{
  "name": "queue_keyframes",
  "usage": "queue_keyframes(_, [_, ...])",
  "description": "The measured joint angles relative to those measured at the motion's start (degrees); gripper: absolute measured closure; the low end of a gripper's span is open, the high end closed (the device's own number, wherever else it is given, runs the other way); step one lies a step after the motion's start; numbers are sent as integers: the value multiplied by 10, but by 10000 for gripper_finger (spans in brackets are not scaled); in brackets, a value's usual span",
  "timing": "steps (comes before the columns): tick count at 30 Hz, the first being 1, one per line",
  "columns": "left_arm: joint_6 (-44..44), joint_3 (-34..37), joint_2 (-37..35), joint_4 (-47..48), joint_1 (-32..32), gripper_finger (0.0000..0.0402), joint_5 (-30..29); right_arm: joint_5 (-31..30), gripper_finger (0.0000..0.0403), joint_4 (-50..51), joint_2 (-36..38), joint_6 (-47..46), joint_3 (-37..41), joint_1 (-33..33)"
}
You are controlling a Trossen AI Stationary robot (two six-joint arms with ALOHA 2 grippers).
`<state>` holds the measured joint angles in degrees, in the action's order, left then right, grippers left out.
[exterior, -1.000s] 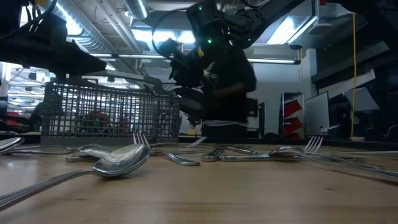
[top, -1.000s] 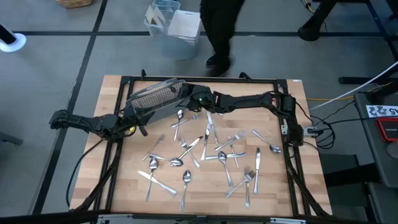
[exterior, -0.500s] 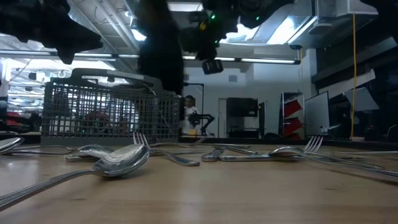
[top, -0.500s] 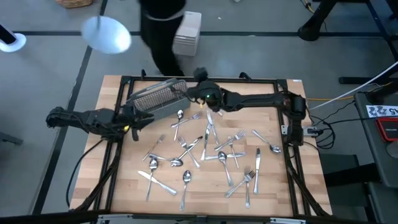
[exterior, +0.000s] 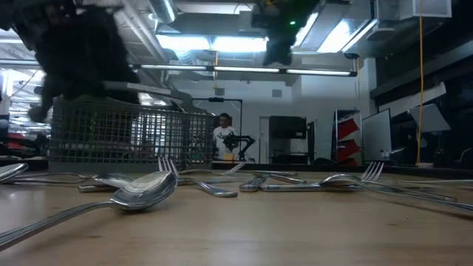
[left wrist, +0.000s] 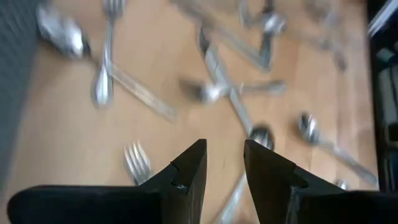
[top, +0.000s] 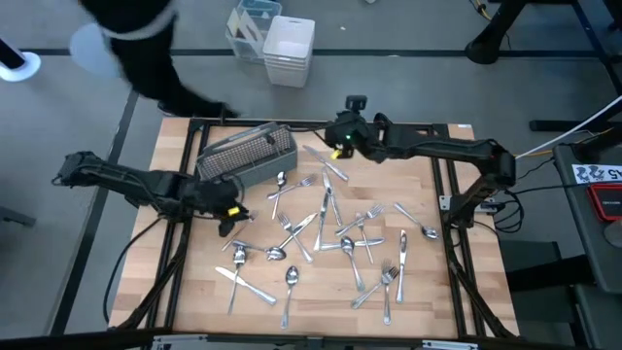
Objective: Sort silverware
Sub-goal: Put the silver fork into the silverware rack
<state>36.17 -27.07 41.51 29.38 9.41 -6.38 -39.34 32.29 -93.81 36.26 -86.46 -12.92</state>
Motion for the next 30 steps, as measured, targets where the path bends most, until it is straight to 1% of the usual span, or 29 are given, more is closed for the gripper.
queue_keyframes(3, [40,-8,44,43,0,302,26,108,318,93,18,-28,0,1])
queue_keyframes(7, [100,-10,86,83,0,302,46,259,318,171,24,-48,0,2])
queue_keyframes(11, [144,-10,122,94,0,302,52,385,318,197,24,-79,0,2])
queue_keyframes(15, [151,-10,158,85,0,302,51,496,318,198,24,-97,0,2])
queue_keyframes(17, [151,-10,179,85,0,302,51,541,318,199,24,-102,0,2])
queue_keyframes(19, [151,-10,200,85,0,302,51,571,318,202,24,-105,0,2])
queue_keyframes(21, [151,-10,221,80,0,302,51,586,318,205,24,-106,0,2])
queue_keyframes(26, [151,-10,263,38,0,302,51,589,318,205,24,-106,0,2])
queue_keyframes(30, [147,-10,294,34,0,302,49,589,318,206,24,-106,0,2])
